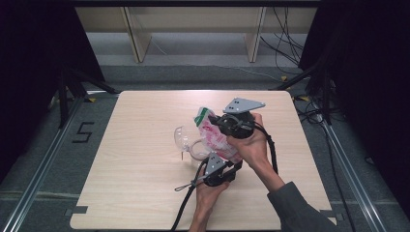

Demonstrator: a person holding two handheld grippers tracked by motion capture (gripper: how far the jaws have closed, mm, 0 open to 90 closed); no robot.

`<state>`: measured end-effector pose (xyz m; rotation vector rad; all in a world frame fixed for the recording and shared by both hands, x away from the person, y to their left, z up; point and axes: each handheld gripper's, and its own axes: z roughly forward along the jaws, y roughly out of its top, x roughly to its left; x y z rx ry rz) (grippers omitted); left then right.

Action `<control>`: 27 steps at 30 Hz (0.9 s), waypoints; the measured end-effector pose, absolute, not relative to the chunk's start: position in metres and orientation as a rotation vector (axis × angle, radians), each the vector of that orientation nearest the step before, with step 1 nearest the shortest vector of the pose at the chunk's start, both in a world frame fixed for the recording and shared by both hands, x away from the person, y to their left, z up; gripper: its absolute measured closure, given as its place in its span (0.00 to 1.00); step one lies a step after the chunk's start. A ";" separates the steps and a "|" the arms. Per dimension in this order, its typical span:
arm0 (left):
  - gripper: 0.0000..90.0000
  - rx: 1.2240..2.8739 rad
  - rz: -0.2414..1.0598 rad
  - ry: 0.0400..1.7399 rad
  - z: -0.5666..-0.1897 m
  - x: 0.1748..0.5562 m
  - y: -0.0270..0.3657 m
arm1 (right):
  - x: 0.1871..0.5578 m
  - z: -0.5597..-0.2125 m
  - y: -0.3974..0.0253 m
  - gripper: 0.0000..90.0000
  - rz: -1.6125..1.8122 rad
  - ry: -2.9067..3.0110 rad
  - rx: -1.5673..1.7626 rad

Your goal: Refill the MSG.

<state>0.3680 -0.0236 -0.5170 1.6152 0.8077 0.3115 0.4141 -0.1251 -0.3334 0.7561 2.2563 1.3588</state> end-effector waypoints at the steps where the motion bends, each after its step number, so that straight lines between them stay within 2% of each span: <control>1: 0.81 1.607 0.309 0.816 -0.518 0.368 -0.023 | 0.416 -0.335 -0.124 1.00 1.359 2.245 0.739; 27: 0.82 1.575 0.265 0.809 -0.522 0.372 -0.026 | 0.429 -0.344 -0.103 1.00 1.274 2.288 0.763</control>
